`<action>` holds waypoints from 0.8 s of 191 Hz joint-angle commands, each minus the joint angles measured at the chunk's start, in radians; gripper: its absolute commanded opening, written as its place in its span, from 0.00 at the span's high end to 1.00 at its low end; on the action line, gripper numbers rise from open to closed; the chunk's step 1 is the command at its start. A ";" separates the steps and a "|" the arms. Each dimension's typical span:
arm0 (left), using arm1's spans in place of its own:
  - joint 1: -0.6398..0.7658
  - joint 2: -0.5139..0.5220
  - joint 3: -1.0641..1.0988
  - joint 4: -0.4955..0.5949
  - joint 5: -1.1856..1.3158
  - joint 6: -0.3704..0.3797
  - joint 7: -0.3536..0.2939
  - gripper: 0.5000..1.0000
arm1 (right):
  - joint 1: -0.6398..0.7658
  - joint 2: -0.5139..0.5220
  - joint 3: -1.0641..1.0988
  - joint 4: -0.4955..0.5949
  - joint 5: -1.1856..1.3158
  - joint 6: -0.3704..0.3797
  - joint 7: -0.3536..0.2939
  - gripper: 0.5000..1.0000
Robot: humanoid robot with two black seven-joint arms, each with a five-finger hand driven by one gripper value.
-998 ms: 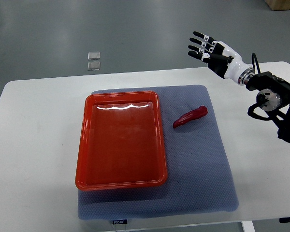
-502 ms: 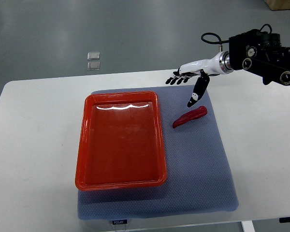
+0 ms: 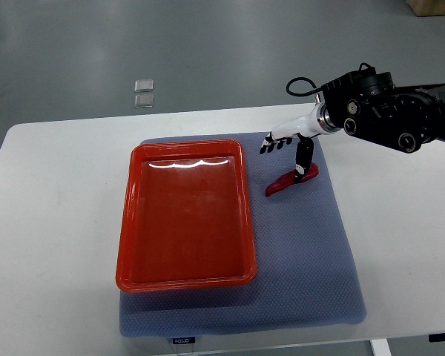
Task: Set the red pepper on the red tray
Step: 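Reach the right hand over the red pepper beside the tray, then close the right hand's fingers around the red pepper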
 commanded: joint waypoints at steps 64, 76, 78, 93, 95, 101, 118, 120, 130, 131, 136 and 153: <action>0.000 0.000 0.001 0.005 0.000 0.000 0.000 0.00 | -0.052 -0.006 -0.060 -0.007 -0.011 -0.063 0.000 0.18; 0.000 0.000 0.001 0.005 0.000 0.000 0.000 0.00 | -0.067 -0.005 -0.069 -0.013 -0.025 -0.078 0.002 0.19; 0.000 0.000 0.000 0.005 0.000 0.000 0.000 0.00 | -0.068 -0.003 -0.069 -0.016 -0.026 -0.082 0.002 0.19; 0.000 0.000 0.001 0.005 0.000 0.000 0.000 0.00 | -0.078 -0.003 -0.070 -0.022 -0.035 -0.092 0.003 0.20; 0.000 0.000 0.001 0.005 0.000 0.000 0.000 0.00 | -0.078 -0.003 -0.072 -0.022 -0.035 -0.092 0.003 0.20; 0.000 0.000 0.001 0.005 0.000 0.000 0.000 0.00 | -0.079 -0.005 -0.070 -0.024 -0.037 -0.094 0.005 0.21; 0.000 0.000 0.001 0.005 0.000 0.000 0.000 0.00 | -0.081 -0.005 -0.070 -0.027 -0.038 -0.095 0.005 0.27; 0.000 0.000 0.001 0.005 0.000 0.000 0.000 0.00 | -0.081 -0.005 -0.070 -0.027 -0.038 -0.097 0.005 0.27; 0.000 0.000 0.001 0.005 0.000 0.000 0.000 0.00 | -0.081 -0.003 -0.070 -0.028 -0.038 -0.103 0.006 0.34; 0.000 0.000 0.001 0.005 0.000 0.000 0.000 0.00 | -0.081 -0.003 -0.070 -0.028 -0.038 -0.103 0.006 0.35; 0.000 0.000 0.001 0.005 0.000 0.000 0.000 0.00 | -0.081 -0.002 -0.070 -0.030 -0.038 -0.106 0.006 0.38; 0.000 0.000 0.001 0.005 0.000 0.000 0.000 0.00 | -0.081 -0.002 -0.070 -0.030 -0.038 -0.108 0.006 0.46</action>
